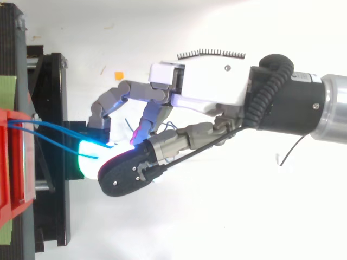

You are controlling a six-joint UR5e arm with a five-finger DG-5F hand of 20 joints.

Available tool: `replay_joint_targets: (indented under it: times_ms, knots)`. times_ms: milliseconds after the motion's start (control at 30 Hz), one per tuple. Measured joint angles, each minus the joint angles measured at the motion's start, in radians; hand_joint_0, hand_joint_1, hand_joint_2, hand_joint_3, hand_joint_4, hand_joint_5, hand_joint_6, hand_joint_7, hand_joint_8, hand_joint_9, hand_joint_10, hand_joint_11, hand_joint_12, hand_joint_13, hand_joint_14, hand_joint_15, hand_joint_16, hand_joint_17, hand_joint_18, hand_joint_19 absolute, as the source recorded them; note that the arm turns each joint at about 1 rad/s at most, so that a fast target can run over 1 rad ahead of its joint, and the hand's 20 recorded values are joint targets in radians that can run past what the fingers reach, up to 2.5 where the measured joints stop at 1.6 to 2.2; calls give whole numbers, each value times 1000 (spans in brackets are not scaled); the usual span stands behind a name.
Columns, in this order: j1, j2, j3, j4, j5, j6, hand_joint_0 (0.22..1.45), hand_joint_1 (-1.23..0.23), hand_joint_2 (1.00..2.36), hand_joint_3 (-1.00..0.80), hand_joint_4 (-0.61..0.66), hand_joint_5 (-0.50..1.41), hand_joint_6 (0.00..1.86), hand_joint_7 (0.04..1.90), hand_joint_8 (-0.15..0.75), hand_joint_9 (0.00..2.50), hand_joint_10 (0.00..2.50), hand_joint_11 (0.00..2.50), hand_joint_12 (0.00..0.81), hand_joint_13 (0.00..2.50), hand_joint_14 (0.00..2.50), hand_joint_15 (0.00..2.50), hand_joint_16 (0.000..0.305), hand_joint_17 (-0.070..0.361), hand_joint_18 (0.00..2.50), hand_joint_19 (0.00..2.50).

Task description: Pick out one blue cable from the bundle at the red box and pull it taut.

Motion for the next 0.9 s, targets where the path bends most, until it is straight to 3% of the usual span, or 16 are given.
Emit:
replay_joint_targets:
  times_ms: [333, 567, 900]
  knots:
    - [-14, 2, 0, -115, -58, 0, 581, -497, 1000, -500, 112, -176, 800, 855, 286, 1320, 31, 1151, 400, 1136, 28, 700, 54, 123, 825, 715]
    - [-22, 9, 0, -141, -63, -8, 585, -489, 1000, -500, 119, -177, 805, 854, 282, 1318, 30, 1155, 400, 1137, 28, 704, 55, 124, 824, 708]
    - [-26, 49, 0, -171, -59, -44, 529, -504, 1000, -500, 148, -192, 808, 820, 298, 1280, 31, 1183, 414, 1145, 27, 719, 60, 136, 844, 741]
